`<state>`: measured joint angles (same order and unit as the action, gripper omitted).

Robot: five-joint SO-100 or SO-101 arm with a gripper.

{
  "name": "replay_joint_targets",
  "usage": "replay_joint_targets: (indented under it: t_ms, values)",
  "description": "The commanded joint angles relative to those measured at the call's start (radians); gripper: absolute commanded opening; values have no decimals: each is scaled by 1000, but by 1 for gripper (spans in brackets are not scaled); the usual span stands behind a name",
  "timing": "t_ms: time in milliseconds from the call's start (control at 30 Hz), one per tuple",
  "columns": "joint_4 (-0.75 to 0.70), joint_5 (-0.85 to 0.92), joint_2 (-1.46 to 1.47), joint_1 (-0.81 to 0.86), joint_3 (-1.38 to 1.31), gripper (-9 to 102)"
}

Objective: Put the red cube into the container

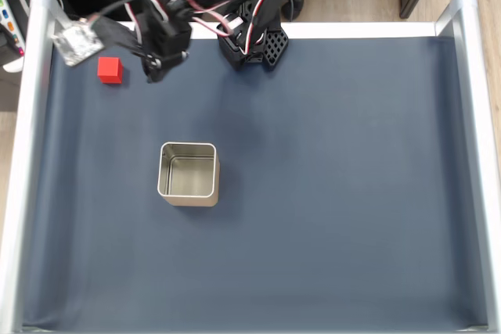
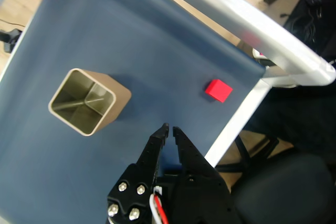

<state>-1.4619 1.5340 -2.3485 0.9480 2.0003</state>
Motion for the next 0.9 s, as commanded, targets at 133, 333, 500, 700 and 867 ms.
replay_joint_targets:
  t_ms: [133,333,500,700,867]
  values:
    - [183,71,132,195,0,1]
    - [342,106,281,278,0,2]
    - [396,127,365,296,14,7]
    - [485,104,414,313,29,18]
    - [589,87,419,368,83,26]
